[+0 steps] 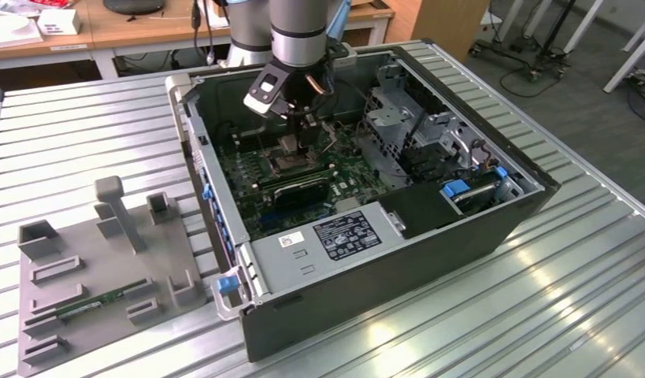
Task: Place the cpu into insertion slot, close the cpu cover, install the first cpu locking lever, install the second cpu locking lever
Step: 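Place the cpu into insertion slot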
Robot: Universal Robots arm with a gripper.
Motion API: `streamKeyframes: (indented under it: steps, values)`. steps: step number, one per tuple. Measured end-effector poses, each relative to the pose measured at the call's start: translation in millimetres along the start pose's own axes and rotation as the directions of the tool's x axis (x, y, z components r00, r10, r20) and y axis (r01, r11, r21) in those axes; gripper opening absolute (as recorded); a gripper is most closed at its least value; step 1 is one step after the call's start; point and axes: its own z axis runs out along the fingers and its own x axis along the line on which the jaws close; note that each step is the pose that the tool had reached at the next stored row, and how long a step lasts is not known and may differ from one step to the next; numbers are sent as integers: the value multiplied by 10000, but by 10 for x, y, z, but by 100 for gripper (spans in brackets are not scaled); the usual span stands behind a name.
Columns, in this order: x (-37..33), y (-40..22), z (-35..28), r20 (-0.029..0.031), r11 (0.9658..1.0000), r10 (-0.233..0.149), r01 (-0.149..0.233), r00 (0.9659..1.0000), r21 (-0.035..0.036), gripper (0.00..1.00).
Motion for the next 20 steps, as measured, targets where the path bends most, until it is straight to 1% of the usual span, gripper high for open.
streamKeyframes:
  steps: [3,13,20]
  values:
    - [0,0,1,0,10000,0,0,10000,0,54]
    - [0,-3,33,-1,10000,1,-1,10000,-1,54]
    - [28,-12,59,-2,10000,0,0,10000,-1,54]
